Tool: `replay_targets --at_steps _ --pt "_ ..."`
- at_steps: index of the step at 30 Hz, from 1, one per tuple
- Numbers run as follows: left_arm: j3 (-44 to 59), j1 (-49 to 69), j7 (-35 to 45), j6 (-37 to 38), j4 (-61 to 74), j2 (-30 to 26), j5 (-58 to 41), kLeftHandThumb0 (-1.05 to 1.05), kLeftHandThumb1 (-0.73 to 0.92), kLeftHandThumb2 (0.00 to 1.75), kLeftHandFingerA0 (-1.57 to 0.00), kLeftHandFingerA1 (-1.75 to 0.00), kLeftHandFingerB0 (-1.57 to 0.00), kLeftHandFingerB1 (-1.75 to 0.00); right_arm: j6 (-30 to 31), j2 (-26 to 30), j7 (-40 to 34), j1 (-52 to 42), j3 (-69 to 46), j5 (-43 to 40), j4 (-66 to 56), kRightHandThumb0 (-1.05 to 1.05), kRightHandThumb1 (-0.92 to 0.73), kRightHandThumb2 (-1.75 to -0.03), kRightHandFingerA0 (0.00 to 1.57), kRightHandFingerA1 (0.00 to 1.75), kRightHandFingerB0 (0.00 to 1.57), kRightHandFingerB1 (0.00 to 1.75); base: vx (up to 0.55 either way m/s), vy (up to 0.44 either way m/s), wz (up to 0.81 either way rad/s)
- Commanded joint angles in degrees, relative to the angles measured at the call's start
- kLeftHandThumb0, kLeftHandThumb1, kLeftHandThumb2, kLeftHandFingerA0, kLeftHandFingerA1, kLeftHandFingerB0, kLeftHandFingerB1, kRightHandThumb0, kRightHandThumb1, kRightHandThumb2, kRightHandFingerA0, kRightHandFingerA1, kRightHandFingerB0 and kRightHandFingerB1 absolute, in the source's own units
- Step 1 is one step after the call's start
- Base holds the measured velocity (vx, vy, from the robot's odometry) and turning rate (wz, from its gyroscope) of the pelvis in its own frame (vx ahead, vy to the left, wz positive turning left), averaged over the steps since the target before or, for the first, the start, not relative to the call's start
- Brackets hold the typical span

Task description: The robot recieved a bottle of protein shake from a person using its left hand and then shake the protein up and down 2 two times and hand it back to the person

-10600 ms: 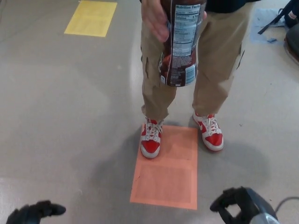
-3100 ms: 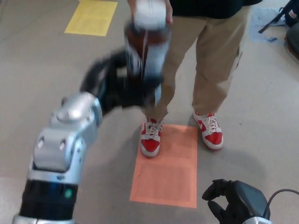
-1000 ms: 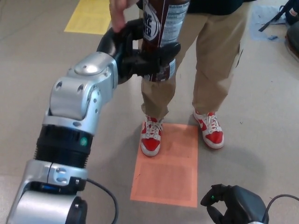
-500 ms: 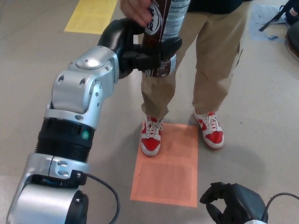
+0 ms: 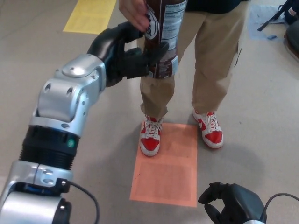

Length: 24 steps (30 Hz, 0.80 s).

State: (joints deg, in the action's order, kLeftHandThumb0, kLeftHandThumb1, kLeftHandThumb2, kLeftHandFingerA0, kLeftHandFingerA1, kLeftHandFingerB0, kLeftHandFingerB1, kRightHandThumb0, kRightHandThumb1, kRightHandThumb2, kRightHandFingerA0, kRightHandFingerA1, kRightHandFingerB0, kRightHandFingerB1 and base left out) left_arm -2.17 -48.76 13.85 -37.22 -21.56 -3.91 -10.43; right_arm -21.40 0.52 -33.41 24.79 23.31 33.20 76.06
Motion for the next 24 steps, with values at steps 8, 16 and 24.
replay_targets --at_steps 8,16,24 --pt "-5.6 8.3 15.4 5.2 6.3 -11.9 1.1 -0.91 0.56 1.01 0.0 -0.05 0.0 -0.08 0.3 0.4 -0.3 -0.2 0.0 0.0 0.2 -0.48 -0.54 -1.0 0.99 0.75 0.93 0.6 0.0 0.0 0.0" --pt "-6.4 25.7 9.8 27.0 9.9 -17.6 8.6 -0.86 0.72 1.11 -0.11 -0.44 0.0 -0.3 0.4 1.0 0.1 0.1 -0.4 -0.3 0.3 -0.48 -0.53 -1.04 1.05 0.83 0.93 0.62 0.0 0.0 0.0" --pt "-10.9 38.1 -6.5 43.2 -3.4 -21.4 21.2 -0.75 0.55 0.85 -0.25 -0.45 -0.08 -0.36 0.2 1.2 -1.2 0.3 0.2 0.4 0.1 -0.48 -0.51 -1.03 1.07 0.85 0.93 0.61 0.0 0.0 0.0"
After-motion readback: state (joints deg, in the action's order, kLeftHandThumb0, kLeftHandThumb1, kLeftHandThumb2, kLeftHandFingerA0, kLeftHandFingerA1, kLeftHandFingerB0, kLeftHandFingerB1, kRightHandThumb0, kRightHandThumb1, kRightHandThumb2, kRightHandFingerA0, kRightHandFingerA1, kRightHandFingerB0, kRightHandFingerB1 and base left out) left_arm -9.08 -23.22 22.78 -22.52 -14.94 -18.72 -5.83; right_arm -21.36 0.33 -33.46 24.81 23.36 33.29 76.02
